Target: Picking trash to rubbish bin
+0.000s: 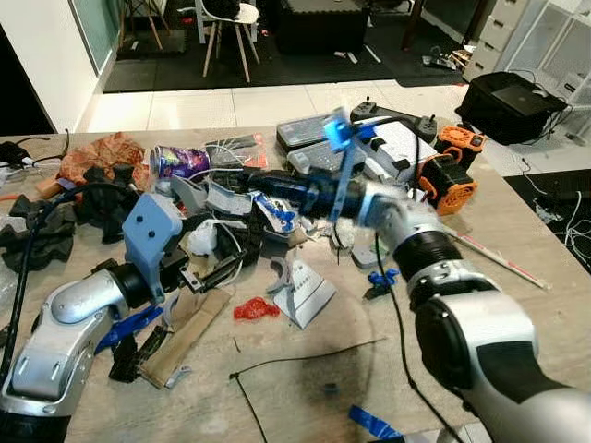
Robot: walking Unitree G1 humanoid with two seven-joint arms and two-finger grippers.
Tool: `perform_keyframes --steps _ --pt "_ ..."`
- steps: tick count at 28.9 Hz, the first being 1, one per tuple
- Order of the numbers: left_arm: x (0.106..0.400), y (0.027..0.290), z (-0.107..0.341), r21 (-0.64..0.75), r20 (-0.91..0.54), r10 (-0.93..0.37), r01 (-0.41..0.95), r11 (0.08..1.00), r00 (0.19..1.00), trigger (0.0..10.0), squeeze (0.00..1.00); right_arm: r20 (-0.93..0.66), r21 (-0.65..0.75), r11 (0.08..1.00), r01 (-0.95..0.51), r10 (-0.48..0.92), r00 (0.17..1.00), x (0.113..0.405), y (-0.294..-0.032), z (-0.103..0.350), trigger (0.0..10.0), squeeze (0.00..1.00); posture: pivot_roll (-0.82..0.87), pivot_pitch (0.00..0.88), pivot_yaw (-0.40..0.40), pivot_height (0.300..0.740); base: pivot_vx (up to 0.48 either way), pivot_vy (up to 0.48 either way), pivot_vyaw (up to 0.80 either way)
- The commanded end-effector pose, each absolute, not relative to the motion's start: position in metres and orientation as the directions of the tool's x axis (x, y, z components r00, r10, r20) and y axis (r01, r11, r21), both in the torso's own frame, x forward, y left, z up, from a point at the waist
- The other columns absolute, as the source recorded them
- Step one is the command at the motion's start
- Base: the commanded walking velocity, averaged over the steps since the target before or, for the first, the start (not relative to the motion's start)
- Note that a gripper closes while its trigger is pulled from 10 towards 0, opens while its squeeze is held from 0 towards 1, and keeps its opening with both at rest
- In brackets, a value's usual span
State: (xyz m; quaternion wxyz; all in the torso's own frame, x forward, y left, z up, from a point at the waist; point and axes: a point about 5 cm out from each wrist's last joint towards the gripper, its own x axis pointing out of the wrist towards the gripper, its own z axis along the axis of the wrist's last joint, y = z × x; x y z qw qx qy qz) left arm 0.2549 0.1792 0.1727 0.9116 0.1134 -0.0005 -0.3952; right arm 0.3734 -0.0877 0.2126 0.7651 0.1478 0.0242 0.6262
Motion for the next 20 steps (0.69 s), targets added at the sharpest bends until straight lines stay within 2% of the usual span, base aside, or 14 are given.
perform_keyframes --steps 1,3,4,5,6,7,9,13,17,20 --pt "0.255 0.176 0.172 0.198 -0.087 -0.726 0.726 0.659 0.682 10.0 0.0 0.134 0.253 0.176 -0.951 0.967 0.215 0.372 -0.091 0.211 10.0 0.0 0.1 0.0 -0.031 0.74 0.0 0.0 0.0" --pt "0.256 0.172 0.171 0.19 -0.073 -0.731 0.729 0.657 0.678 10.0 0.0 -0.094 0.159 0.264 -0.951 0.963 0.252 0.37 -0.106 0.195 10.0 0.0 0.08 0.0 -0.036 0.74 0.0 0.0 0.0" --pt "0.256 0.169 0.17 0.185 -0.07 -0.735 0.733 0.654 0.674 10.0 0.0 -0.207 0.114 0.272 -0.955 0.947 0.245 0.366 -0.114 0.184 10.0 0.0 0.08 0.0 -0.037 0.74 0.0 0.0 0.0" --pt "0.256 0.169 0.17 0.185 -0.07 -0.735 0.733 0.654 0.674 10.0 0.0 -0.207 0.114 0.272 -0.955 0.947 0.245 0.366 -0.114 0.184 10.0 0.0 0.08 0.0 -0.037 0.74 0.0 0.0 0.0" --pt "0.256 0.167 0.17 0.18 -0.069 -0.739 0.737 0.652 0.67 10.0 0.0 -0.279 0.095 0.253 -0.963 0.935 0.219 0.36 -0.119 0.176 10.0 0.0 0.08 0.0 -0.037 0.74 0.0 0.0 0.0" --pt "0.256 0.167 0.17 0.18 -0.069 -0.739 0.737 0.652 0.67 10.0 0.0 -0.279 0.095 0.253 -0.963 0.935 0.219 0.36 -0.119 0.176 10.0 0.0 0.08 0.0 -0.037 0.74 0.0 0.0 0.0" --pt "0.255 0.163 0.168 0.171 -0.074 -0.747 0.746 0.644 0.661 10.0 0.0 -0.334 0.09 0.197 -0.976 0.929 0.157 0.349 -0.124 0.172 10.0 0.0 0.07 0.0 -0.039 0.74 0.0 0.0 0.0" --pt "0.254 0.159 0.168 0.161 -0.078 -0.756 0.757 0.634 0.65 10.0 0.0 -0.341 0.089 0.171 -0.981 0.931 0.131 0.344 -0.124 0.174 10.0 0.0 0.07 0.0 -0.039 0.74 0.0 0.0 0.0" --pt "0.253 0.139 0.167 0.069 -0.101 -0.791 0.798 0.599 0.603 10.0 0.0 -0.339 0.038 0.221 -0.974 0.92 0.196 0.348 -0.127 0.181 10.0 0.0 0.07 0.0 -0.042 0.74 0.0 0.0 0.0" --pt "0.259 0.121 0.162 -0.014 -0.146 -0.794 0.802 0.598 0.59 10.0 0.0 -0.313 -0.025 0.336 -0.942 0.892 0.327 0.357 -0.13 0.19 10.0 0.0 0.05 0.0 -0.037 0.74 0.0 0.0 0.0"
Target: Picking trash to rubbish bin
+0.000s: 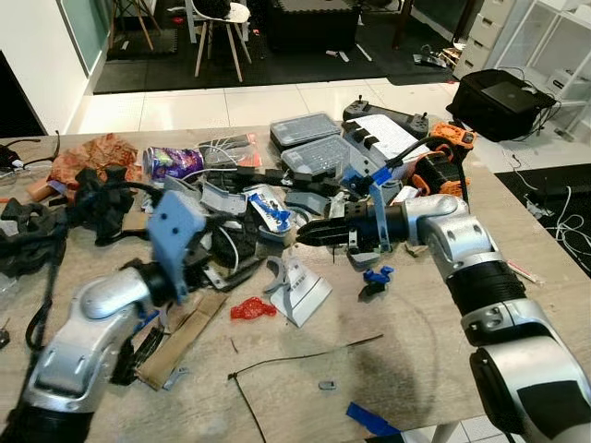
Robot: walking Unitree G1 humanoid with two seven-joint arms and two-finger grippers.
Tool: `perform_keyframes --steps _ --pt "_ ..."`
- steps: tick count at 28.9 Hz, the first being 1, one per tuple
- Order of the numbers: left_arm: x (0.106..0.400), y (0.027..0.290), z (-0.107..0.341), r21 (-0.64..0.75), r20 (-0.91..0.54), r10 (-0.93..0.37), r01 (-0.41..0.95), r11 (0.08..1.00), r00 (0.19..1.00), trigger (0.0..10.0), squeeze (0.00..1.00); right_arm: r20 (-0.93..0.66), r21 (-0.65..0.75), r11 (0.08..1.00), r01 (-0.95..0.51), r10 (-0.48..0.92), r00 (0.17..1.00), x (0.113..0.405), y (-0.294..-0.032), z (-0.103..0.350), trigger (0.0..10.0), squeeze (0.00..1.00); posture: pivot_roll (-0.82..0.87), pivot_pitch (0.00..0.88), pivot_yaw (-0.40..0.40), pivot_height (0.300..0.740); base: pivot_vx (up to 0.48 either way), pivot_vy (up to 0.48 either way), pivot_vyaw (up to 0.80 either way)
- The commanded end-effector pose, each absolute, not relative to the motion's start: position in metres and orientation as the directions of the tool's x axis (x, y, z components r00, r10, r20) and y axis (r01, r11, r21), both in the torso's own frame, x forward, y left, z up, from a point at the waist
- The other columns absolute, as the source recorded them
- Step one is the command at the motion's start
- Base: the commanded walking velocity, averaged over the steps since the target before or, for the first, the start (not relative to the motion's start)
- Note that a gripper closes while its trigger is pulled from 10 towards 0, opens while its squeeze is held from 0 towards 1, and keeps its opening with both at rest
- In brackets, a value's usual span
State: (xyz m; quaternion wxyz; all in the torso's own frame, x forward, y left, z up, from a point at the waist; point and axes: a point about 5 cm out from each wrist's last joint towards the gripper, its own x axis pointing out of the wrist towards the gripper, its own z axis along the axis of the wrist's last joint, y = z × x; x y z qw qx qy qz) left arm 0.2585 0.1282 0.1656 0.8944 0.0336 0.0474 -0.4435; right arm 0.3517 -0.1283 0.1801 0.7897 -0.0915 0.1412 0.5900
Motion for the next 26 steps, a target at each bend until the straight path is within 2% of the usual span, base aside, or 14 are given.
perform_keyframes --steps 1,3,4,5,6,8,11,16,20,26 --pt "0.26 0.116 0.16 -0.015 -0.164 -0.8 0.81 0.587 0.577 10.0 0.0 -0.306 -0.041 0.383 -0.923 0.875 0.376 0.36 -0.131 0.193 10.0 0.0 0.05 0.0 -0.035 0.74 0.0 0.0 0.0" --pt "0.26 0.116 0.16 -0.015 -0.164 -0.8 0.81 0.587 0.577 10.0 0.0 -0.306 -0.041 0.383 -0.923 0.875 0.376 0.36 -0.131 0.193 10.0 0.0 0.05 0.0 -0.035 0.74 0.0 0.0 0.0" --pt "0.26 0.112 0.158 -0.019 -0.18 -0.804 0.815 0.579 0.567 10.0 0.0 -0.3 -0.053 0.425 -0.904 0.856 0.421 0.362 -0.132 0.195 10.0 0.0 0.04 0.0 -0.033 0.74 0.0 0.0 0.0" --pt "0.26 0.112 0.158 -0.019 -0.18 -0.804 0.815 0.579 0.567 10.0 0.0 -0.3 -0.053 0.425 -0.904 0.856 0.421 0.362 -0.132 0.195 10.0 0.0 0.04 0.0 -0.033 0.74 0.0 0.0 0.0" --pt "0.263 0.109 0.152 -0.026 -0.204 -0.795 0.808 0.588 0.572 10.0 0.0 -0.309 -0.078 0.478 -0.875 0.823 0.477 0.365 -0.134 0.194 10.0 0.0 0.04 0.0 -0.031 0.74 0.0 0.0 0.0" --pt "0.276 0.112 0.137 0.027 -0.26 -0.711 0.741 0.671 0.653 10.0 0.0 -0.315 -0.096 0.56 -0.823 0.767 0.559 0.367 -0.139 0.19 10.0 0.0 0.03 0.0 -0.021 0.74 0.0 0.0 0.0" --pt "0.28 0.12 0.13 0.072 -0.286 -0.652 0.694 0.716 0.703 10.0 0.0 -0.322 -0.091 0.618 -0.781 0.724 0.61 0.367 -0.144 0.187 10.0 0.0 0.03 0.0 -0.02 0.74 0.0 0.0 0.0" --pt "0.28 0.125 0.134 0.104 -0.288 -0.623 0.671 0.734 0.727 10.0 0.0 -0.315 -0.081 0.643 -0.762 0.708 0.632 0.366 -0.146 0.185 10.0 0.0 0.03 0.0 -0.02 0.74 0.0 0.0 0.0" --pt "0.276 0.131 0.14 0.117 -0.288 -0.62 0.67 0.733 0.73 10.0 0.0 -0.29 -0.072 0.646 -0.76 0.716 0.636 0.36 -0.136 0.184 10.0 0.0 0.02 0.0 -0.007 0.74 0.0 0.0 0.0" --pt "0.27 0.134 0.148 0.075 -0.267 -0.641 0.679 0.73 0.719 10.0 0.0 -0.302 -0.047 0.664 -0.746 0.702 0.644 0.35 -0.131 0.181 10.0 0.0 0.01 0.0 -0.014 0.74 0.0 0.0 0.0"
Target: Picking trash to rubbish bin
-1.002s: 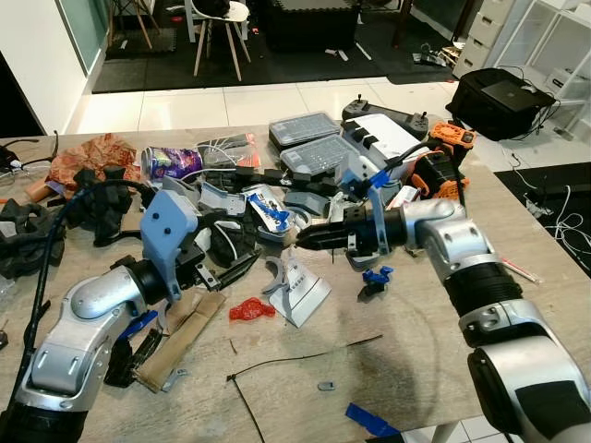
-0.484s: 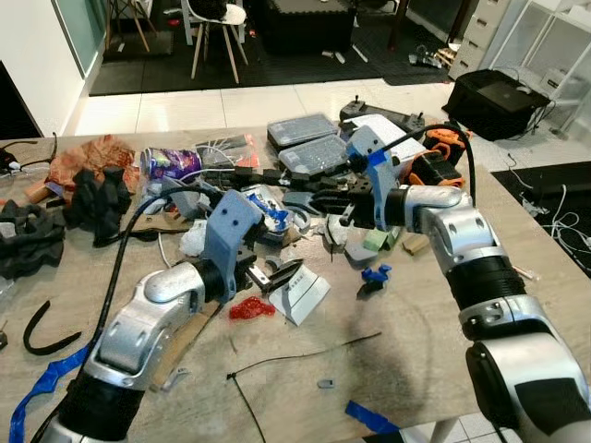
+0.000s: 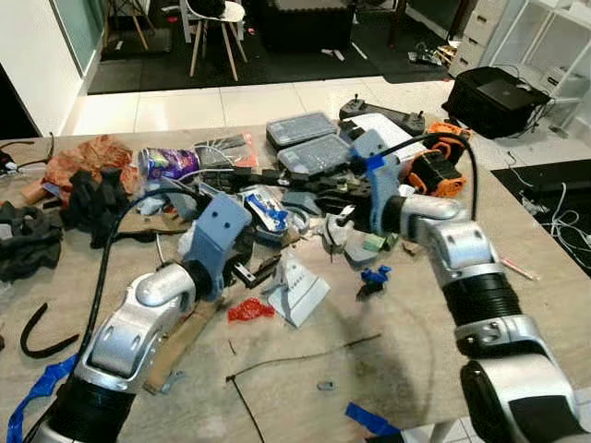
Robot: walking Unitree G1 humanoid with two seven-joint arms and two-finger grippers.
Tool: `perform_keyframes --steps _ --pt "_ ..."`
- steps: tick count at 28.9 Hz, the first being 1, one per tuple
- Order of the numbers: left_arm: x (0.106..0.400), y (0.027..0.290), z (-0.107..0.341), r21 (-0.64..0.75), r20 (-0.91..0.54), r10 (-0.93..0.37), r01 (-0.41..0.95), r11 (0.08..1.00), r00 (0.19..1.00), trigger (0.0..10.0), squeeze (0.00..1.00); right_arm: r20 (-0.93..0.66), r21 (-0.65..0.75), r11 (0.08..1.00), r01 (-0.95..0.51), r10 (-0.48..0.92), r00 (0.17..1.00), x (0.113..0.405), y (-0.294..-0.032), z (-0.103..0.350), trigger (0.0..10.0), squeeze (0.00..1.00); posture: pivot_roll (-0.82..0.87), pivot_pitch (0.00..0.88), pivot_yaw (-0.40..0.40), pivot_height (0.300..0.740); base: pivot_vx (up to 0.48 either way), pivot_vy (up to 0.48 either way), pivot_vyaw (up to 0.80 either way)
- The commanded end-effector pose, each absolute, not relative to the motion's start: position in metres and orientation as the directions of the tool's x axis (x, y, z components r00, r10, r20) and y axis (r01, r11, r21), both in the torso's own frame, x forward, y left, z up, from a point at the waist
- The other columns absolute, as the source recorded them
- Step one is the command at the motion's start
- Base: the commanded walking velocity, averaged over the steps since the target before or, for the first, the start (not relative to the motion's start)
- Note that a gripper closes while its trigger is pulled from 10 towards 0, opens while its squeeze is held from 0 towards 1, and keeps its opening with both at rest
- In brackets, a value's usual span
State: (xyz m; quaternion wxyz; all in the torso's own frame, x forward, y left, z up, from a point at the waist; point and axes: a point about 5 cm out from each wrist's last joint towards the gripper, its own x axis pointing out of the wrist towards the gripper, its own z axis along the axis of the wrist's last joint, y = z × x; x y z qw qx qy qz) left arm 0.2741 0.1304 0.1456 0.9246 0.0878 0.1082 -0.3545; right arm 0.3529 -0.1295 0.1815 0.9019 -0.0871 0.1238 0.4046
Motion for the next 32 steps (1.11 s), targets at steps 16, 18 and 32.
perform_keyframes --steps 16,18,32 --pt "0.244 0.13 0.127 -0.071 -0.378 -0.673 0.705 0.706 0.636 10.0 0.0 -0.352 -0.022 0.722 -0.692 0.642 0.681 0.343 -0.134 0.172 10.0 0.0 0.0 0.0 -0.008 0.74 0.0 0.0 0.0" --pt "0.243 0.126 0.123 -0.078 -0.402 -0.675 0.712 0.698 0.618 10.0 0.0 -0.351 -0.024 0.73 -0.683 0.634 0.689 0.343 -0.135 0.173 10.0 0.0 -0.01 0.0 0.002 0.74 0.0 0.0 0.0" --pt "0.239 0.074 0.098 -0.184 -0.455 -0.623 0.617 0.765 0.636 10.0 0.0 -0.35 -0.013 0.74 -0.673 0.627 0.696 0.33 -0.124 0.168 10.0 0.0 -0.03 0.063 0.012 0.74 0.0 0.0 0.0"
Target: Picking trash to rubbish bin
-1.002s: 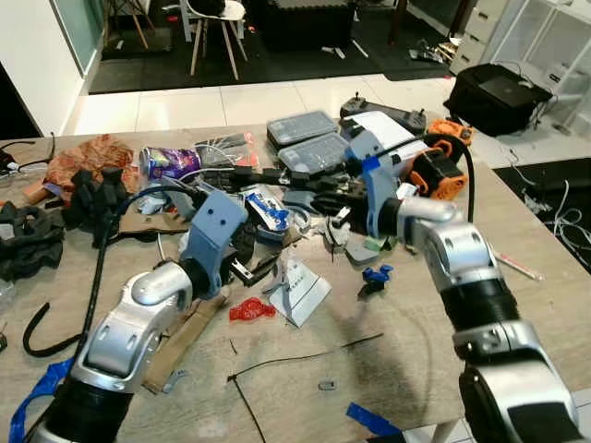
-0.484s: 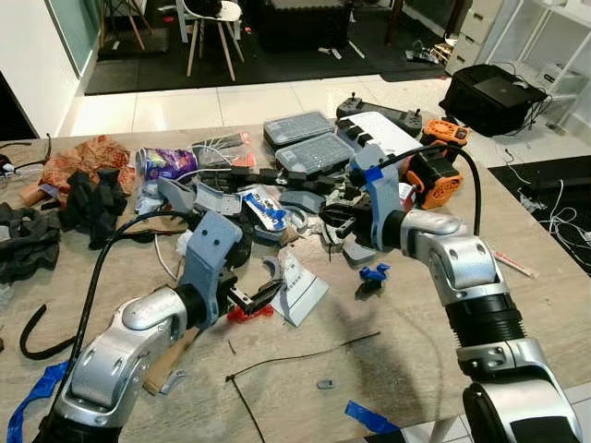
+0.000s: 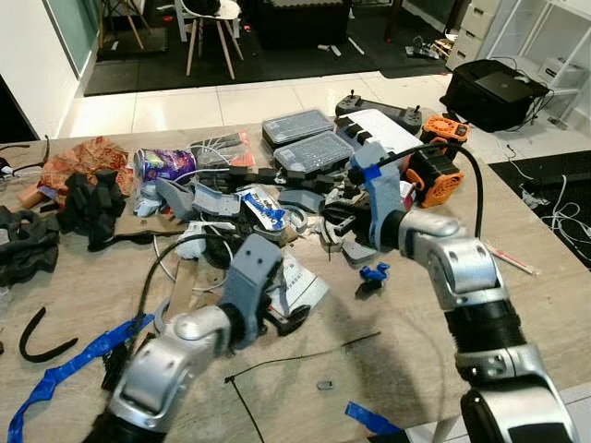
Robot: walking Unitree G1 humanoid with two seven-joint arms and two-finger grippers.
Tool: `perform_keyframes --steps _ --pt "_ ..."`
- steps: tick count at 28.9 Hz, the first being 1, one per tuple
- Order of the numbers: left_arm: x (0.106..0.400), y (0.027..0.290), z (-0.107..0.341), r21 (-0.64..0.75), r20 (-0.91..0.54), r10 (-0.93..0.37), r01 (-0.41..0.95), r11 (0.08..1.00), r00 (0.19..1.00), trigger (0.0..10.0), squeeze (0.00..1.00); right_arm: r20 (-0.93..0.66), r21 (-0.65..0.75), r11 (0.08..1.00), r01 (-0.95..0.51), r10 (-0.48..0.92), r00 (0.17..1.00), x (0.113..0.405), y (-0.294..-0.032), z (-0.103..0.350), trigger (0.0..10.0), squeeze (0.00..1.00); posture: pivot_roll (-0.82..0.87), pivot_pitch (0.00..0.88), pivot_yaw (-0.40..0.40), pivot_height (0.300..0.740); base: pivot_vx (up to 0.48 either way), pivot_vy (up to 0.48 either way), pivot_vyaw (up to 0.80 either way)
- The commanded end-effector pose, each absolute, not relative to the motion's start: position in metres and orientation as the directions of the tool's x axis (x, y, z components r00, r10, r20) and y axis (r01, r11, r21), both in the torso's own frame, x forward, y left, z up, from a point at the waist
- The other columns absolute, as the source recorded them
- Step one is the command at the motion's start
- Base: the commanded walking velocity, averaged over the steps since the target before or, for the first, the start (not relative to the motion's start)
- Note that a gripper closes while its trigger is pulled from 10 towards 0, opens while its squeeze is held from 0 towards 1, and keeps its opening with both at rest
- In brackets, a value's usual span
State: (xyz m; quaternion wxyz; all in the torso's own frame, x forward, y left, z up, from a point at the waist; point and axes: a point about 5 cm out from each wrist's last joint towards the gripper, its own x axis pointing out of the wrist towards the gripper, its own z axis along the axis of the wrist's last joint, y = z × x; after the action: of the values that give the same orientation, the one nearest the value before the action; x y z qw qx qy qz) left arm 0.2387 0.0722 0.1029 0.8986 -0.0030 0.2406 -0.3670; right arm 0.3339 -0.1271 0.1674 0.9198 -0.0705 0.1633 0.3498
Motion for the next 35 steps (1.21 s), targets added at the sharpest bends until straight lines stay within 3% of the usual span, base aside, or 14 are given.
perform_keyframes --steps 1,9,10,13,14,22,28,31,32,33,35 --pt "0.239 0.074 0.098 -0.184 -0.455 -0.623 0.617 0.765 0.636 10.0 0.0 -0.35 -0.013 0.74 -0.673 0.627 0.696 0.33 -0.124 0.168 10.0 0.0 -0.03 0.063 0.012 0.74 0.0 0.0 0.0" --pt "0.241 0.07 0.097 -0.202 -0.486 -0.531 0.502 0.841 0.694 10.0 0.0 -0.339 -0.018 0.763 -0.646 0.603 0.722 0.328 -0.131 0.174 10.0 0.0 -0.04 0.098 0.004 0.74 0.0 0.0 0.0" --pt "0.239 0.065 0.096 -0.172 -0.5 -0.522 0.511 0.842 0.691 6.6 0.0 -0.339 -0.018 0.764 -0.646 0.603 0.722 0.326 -0.131 0.175 10.0 0.0 -0.05 0.103 0.004 0.74 0.0 0.0 0.0" --pt "0.238 0.064 0.095 -0.159 -0.505 -0.517 0.514 0.843 0.691 6.6 0.0 -0.339 -0.017 0.764 -0.645 0.603 0.722 0.325 -0.131 0.175 10.0 0.0 -0.05 0.106 0.003 0.74 0.0 0.0 0.0" --pt "0.236 0.062 0.094 -0.148 -0.513 -0.513 0.518 0.842 0.688 0.0 0.0 -0.34 -0.012 0.761 -0.649 0.607 0.718 0.324 -0.13 0.175 10.0 0.0 -0.05 0.108 0.003 0.74 0.0 0.0 0.0" --pt "0.23 0.059 0.091 -0.149 -0.537 -0.5 0.506 0.849 0.679 0.0 0.0 -0.424 0.001 0.624 -0.782 0.708 0.565 0.296 -0.132 0.175 10.0 0.0 -0.05 0.125 -0.002 0.74 0.0 0.0 0.0" --pt "0.229 0.057 0.093 -0.148 -0.526 -0.517 0.526 0.837 0.675 0.0 0.0 -0.438 -0.002 0.611 -0.791 0.711 0.55 0.293 -0.14 0.18 10.0 0.0 -0.05 0.127 -0.005 0.74 0.0 0.0 0.0" --pt "0.231 0.056 0.097 -0.164 -0.507 -0.539 0.539 0.826 0.673 0.0 0.0 -0.441 0.026 0.562 -0.827 0.749 0.495 0.285 -0.146 0.183 10.0 0.0 -0.05 0.129 -0.009 0.74 0.0 0.0 0.0" --pt "0.231 0.057 0.1 -0.166 -0.497 -0.55 0.549 0.819 0.671 4.2 0.0 -0.452 0.02 0.523 -0.852 0.765 0.459 0.28 -0.15 0.184 10.0 0.0 -0.05 0.129 -0.009 0.74 0.0 0.0 0.0" --pt "0.232 0.058 0.102 -0.179 -0.49 -0.557 0.548 0.817 0.67 10.0 0.0 -0.468 0.014 0.489 -0.872 0.774 0.426 0.274 -0.157 0.186 10.0 0.0 -0.05 0.131 -0.011 0.74 0.0 0.0 0.0" --pt "0.234 0.061 0.104 -0.192 -0.481 -0.561 0.544 0.817 0.674 10.0 0.0 -0.49 0.006 0.457 -0.89 0.777 0.395 0.267 -0.165 0.188 10.0 0.0 -0.05 0.132 -0.013 0.74 0.0 0.0 0.0"
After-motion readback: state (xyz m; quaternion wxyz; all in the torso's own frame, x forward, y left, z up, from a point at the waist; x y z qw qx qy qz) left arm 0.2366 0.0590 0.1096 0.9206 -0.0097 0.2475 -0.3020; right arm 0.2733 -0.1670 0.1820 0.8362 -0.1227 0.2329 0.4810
